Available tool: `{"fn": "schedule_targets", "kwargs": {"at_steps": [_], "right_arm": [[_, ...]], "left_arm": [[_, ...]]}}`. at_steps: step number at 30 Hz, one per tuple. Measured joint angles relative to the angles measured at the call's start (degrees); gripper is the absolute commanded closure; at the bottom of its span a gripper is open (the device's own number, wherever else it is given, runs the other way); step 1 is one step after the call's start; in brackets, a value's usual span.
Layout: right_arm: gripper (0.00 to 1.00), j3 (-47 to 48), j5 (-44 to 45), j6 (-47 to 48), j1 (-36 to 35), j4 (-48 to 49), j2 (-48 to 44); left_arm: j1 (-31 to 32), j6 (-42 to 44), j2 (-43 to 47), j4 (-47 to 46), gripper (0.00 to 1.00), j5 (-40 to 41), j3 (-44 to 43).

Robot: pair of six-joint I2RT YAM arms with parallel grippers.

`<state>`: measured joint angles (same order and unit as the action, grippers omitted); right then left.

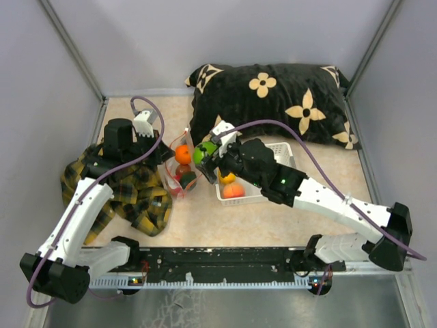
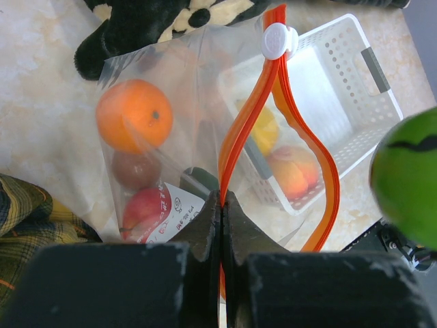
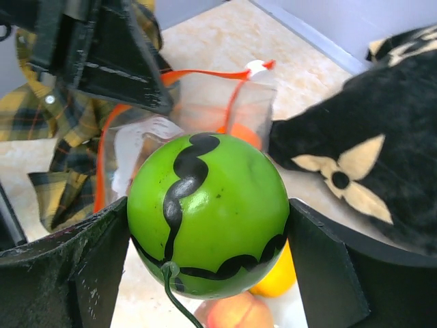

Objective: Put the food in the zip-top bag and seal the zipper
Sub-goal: Place the fake fruit in the zipper food storage bag.

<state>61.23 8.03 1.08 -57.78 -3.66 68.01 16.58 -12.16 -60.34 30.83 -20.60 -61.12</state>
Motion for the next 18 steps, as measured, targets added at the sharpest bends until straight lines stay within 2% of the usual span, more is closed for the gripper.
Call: {"fn": "schedule_targets", "kwargs": {"at_steps": [13, 18], "right_arm": [[0.20, 4.15, -11.85, 2.89, -2.82, 4.00, 9.60], [0.17, 5.20, -12.20, 3.78, -2.84, 4.48, 13.70]], "left_arm": [[-0.24, 0.00, 0.00, -0.02, 1.00, -0.48, 0.02], [-0.24, 0.00, 0.02, 0.00, 1.00, -1.03, 0.02]]}}
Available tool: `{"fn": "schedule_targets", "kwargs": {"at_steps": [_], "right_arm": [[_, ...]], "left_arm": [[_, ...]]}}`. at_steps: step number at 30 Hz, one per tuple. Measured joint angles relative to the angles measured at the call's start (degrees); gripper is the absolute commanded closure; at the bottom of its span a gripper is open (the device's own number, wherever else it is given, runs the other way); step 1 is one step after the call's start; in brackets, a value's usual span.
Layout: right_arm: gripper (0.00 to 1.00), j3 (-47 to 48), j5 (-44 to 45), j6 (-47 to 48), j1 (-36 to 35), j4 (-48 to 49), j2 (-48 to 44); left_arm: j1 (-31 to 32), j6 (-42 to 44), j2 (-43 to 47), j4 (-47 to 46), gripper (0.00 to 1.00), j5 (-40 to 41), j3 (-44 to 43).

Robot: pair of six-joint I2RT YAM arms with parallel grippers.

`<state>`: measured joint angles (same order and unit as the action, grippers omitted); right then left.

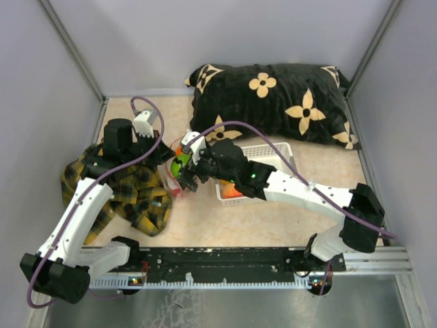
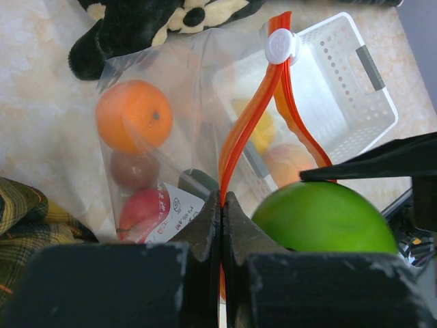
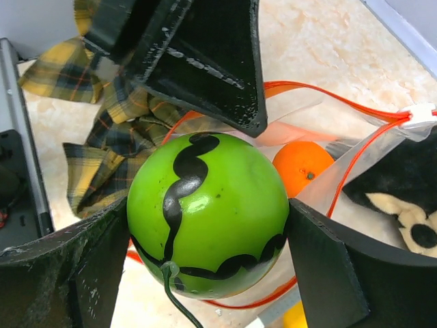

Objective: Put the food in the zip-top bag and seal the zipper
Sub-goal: Place the fake fruit in the zipper food storage bag.

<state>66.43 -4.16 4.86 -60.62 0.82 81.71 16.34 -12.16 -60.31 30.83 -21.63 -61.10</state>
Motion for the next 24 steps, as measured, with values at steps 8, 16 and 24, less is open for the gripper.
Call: {"fn": "schedule_targets", "kwargs": {"at_steps": [8, 16, 24], "right_arm": [[0.12, 1.18, 5.99, 1.42, 0.02, -0.44, 4.85], [0.01, 1.53, 11.15, 1.60, 0.04, -1.27, 7.10], [0.01, 2.19, 13.22, 1.62, 0.02, -0.13, 7.10]], "left_arm": [[0.00, 0.00, 0.13, -0.20, 1.00, -0.52, 0.31], [0.00, 0.00, 0.13, -0.46, 1.00, -0.98, 0.61], [0.00, 0.00, 0.13, -0.50, 1.00, -1.05, 0.90]]}}
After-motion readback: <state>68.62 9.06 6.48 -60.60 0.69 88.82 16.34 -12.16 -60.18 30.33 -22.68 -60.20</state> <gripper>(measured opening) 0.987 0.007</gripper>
